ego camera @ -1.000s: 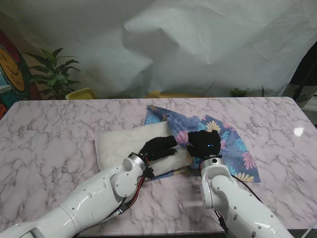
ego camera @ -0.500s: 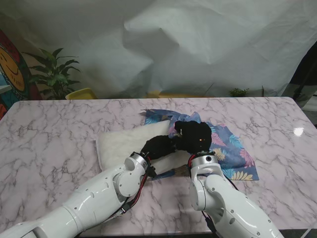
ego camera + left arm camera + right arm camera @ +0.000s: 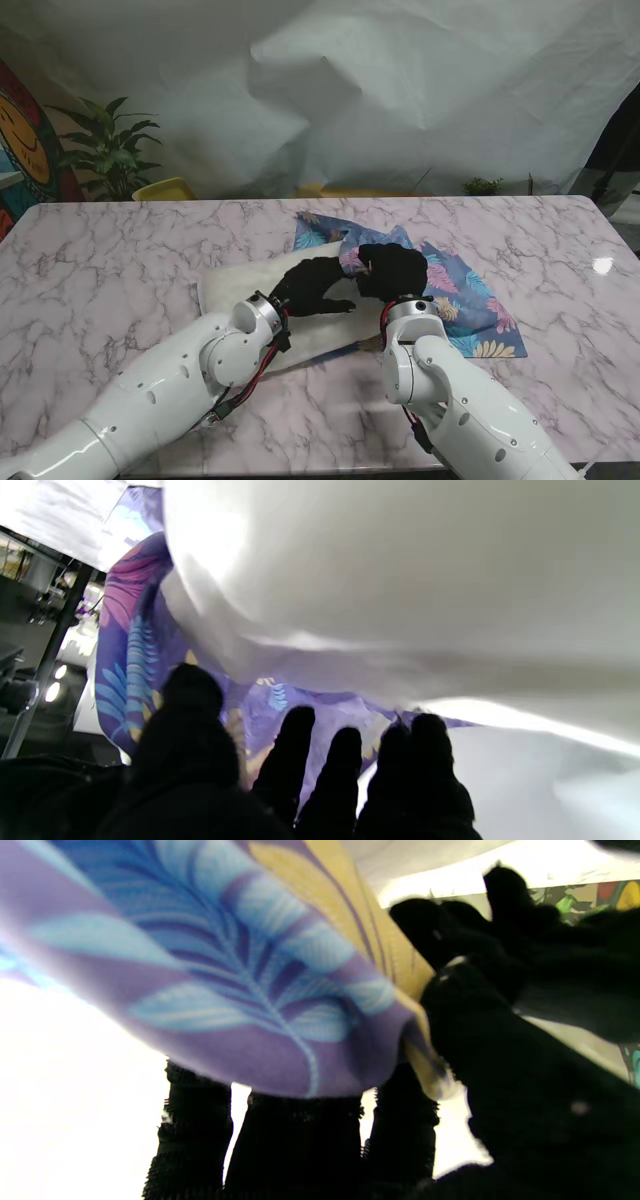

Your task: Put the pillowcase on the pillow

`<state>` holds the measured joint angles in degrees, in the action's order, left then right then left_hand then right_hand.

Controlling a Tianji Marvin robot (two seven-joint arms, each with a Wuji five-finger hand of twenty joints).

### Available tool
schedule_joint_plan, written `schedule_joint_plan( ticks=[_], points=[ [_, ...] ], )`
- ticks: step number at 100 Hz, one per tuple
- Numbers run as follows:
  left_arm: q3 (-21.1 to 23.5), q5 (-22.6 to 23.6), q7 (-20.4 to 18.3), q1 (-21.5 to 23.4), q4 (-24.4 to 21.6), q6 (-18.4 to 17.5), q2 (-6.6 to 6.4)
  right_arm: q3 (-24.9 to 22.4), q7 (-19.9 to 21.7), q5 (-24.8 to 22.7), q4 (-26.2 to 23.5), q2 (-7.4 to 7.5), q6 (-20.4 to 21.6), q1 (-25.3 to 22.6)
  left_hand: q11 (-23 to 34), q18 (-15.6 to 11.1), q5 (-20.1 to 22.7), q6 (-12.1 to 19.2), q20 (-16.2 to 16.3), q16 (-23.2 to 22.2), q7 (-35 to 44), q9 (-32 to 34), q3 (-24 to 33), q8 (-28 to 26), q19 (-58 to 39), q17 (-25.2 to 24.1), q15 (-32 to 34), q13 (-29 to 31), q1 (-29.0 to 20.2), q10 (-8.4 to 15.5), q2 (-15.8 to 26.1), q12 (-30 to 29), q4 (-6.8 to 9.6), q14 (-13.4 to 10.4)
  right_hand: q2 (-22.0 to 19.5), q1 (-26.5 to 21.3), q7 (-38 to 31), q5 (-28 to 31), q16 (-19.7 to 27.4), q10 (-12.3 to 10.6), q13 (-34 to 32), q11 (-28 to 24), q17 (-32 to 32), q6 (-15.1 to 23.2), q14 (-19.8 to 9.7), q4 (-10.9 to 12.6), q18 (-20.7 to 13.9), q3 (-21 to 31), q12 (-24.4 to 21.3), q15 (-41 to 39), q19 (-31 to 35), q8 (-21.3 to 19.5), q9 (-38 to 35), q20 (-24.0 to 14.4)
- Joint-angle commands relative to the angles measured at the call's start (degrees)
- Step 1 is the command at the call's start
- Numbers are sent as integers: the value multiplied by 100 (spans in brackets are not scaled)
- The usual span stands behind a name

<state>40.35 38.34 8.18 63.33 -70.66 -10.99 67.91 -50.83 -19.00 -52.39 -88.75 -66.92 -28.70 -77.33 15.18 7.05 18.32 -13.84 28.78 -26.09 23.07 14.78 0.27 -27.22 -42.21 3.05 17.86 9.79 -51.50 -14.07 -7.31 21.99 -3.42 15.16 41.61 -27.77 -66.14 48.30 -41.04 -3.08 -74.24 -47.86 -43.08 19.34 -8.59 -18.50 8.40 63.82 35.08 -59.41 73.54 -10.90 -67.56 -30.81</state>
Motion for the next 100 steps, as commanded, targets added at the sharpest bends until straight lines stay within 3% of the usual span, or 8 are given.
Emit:
schedule_joint_plan(
  ticks=[1,12,24,36,48,61,76,100],
  points=[
    [183,-205,-302,33,-212,-57,-187,-29,42,33,73,-21,-69,36,-638,139,-453,-243,-440,478,-734,-583,-177,288,998,-473,-702,-603,565,-154,241,-394,123,151,-99,-269,-202,172,-204,193,-185,-243,-34,163,-364,63,-131,396,78,-241,29,-78,15,46],
    [677,75,-1026,331,-886,40,-450,-42,79,91,148,-25,-103,77,-1521,304,-963,-481,-1043,940,-1687,-947,-222,493,2607,-708,-1676,-942,1295,-390,419,-708,101,248,-106,-276,-204,175,-195,188,-185,-252,-32,171,-361,62,-131,395,78,-239,30,-86,23,48],
    [1290,336,-1898,734,-1563,61,-697,-61,79,174,225,-38,-109,99,-1693,488,-1054,-510,-1200,1932,-2420,-1062,-245,1073,4012,-699,-1898,-1022,1785,-540,525,-1772,69,366,-107,-285,-208,179,-189,194,-186,-257,-28,166,-355,64,-132,395,76,-237,28,-92,24,50],
    [1750,593,-2517,1072,-1966,-52,-860,-73,75,217,262,-43,-98,107,-1746,662,-1051,-584,-1979,2511,-2510,-1109,-284,2370,4269,-677,-1963,-1090,2077,-656,471,-2139,-10,427,-106,-287,-210,182,-185,198,-185,-263,-25,161,-352,63,-126,393,79,-238,28,-96,25,51],
    [1962,752,-2989,1262,-2087,-132,-969,-74,82,225,264,-43,-88,110,-1747,860,-1044,-620,-2276,2540,-2634,-1113,-306,2815,4362,-711,-1983,-1098,2253,-733,396,-2140,-30,555,-103,-287,-211,184,-182,196,-185,-266,-24,164,-348,63,-126,396,79,-239,28,-100,21,52],
    [1930,768,-3017,1305,-1883,-169,-995,-84,68,227,273,-43,-59,111,-1747,1024,-1051,-586,-2646,2543,-2619,-1116,-292,2831,4414,-719,-1985,-1108,2296,-804,282,-2141,-35,648,-99,-288,-212,188,-179,190,-184,-263,-23,180,-342,62,-125,405,78,-241,28,-107,22,53],
    [1638,781,-2621,1169,-1412,-202,-946,-100,67,214,248,-35,-23,87,-1748,1168,-1052,-538,-2744,2543,-2621,-1118,-292,2830,4418,-750,-1986,-1113,2226,-843,131,-2141,-42,690,-92,-293,-209,198,-174,192,-182,-260,-7,176,-339,59,-127,409,76,-237,29,-107,12,52],
    [1059,553,-2539,768,-826,-275,-929,-145,24,181,152,-34,-5,11,-1747,1368,-1054,-463,-2814,2544,-2622,-1118,-250,2830,4386,-759,-1986,-1119,1979,-828,-140,-2141,-29,743,-95,-296,-212,202,-160,198,-181,-257,-1,177,-326,57,-112,421,79,-215,31,-113,16,53]
  ],
)
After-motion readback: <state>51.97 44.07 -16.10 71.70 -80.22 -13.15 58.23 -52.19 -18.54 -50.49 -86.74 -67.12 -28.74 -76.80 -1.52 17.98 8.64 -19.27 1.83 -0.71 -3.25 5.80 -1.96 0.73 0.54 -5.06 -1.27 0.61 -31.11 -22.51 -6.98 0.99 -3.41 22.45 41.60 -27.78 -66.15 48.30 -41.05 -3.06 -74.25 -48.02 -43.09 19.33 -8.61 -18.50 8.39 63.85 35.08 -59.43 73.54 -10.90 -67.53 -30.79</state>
